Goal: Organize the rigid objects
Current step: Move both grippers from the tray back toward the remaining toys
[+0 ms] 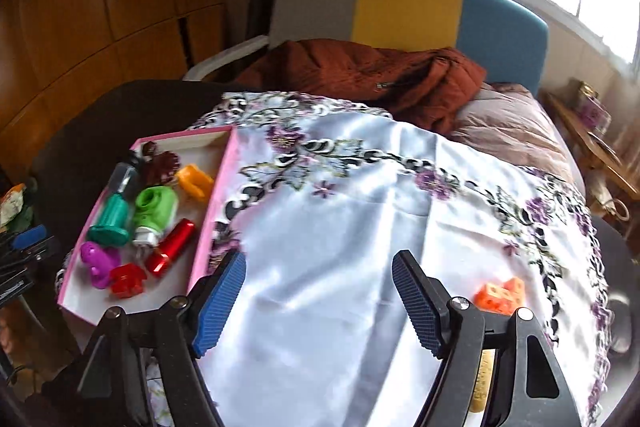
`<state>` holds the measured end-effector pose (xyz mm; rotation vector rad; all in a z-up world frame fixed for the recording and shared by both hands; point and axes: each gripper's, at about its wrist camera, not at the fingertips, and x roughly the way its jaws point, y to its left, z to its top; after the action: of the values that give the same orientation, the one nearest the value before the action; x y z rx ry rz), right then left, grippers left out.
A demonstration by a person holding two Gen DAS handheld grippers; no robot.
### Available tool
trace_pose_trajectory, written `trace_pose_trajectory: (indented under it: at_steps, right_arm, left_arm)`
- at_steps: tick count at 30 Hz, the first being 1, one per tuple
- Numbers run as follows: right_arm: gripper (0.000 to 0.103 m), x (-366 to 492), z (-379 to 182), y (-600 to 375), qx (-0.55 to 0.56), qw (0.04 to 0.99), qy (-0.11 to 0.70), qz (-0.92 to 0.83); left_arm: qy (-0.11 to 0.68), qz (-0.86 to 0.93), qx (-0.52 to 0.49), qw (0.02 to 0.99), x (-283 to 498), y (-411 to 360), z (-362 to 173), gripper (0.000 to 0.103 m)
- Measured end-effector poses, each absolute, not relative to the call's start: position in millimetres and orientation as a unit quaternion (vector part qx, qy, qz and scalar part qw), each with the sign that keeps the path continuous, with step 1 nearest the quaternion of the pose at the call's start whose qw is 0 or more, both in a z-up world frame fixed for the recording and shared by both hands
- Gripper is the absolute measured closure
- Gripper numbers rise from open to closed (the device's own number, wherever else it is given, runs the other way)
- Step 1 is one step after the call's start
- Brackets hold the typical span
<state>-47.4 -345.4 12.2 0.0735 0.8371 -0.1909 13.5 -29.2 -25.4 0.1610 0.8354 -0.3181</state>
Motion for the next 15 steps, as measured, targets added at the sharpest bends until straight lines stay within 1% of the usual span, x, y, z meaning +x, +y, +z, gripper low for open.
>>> trace_pose_trajectory:
  at_steps: [4, 7, 9, 11, 15]
  right_arm:
    - [0.026, -57.3, 5.7, -394.9, 0.049, 0.895, 0.409, -0.172]
    - [0.026, -72.8, -4.0, -440.3, 0.079, 0.879, 0.404, -0.239]
    - [0.026, -86.8, -14.1, -467.2, 0.112, 0.864, 0.396, -0.290]
    - [0.026, -95.7, -23.9, -491.6, 0.156, 0.835, 0.406, -0.336]
    - [0.025, -119.9, -20.6, -520.5, 0.228, 0.817, 0.369, -0.379]
  left_arm:
    - [0.401, -0.161, 0.086, 0.898, 11.6, -37.3, -22.1, 0.061]
    - [0.397, -0.168, 0.094, 0.897, 9.3, -46.0, -19.4, 0.061]
    - [0.396, -0.177, 0.099, 0.896, 7.5, -52.8, -17.4, 0.061]
    - [0.393, -0.186, 0.105, 0.894, 6.5, -60.7, -15.1, 0.061]
    - [0.384, -0.205, 0.116, 0.893, 2.2, -81.1, -10.2, 0.061]
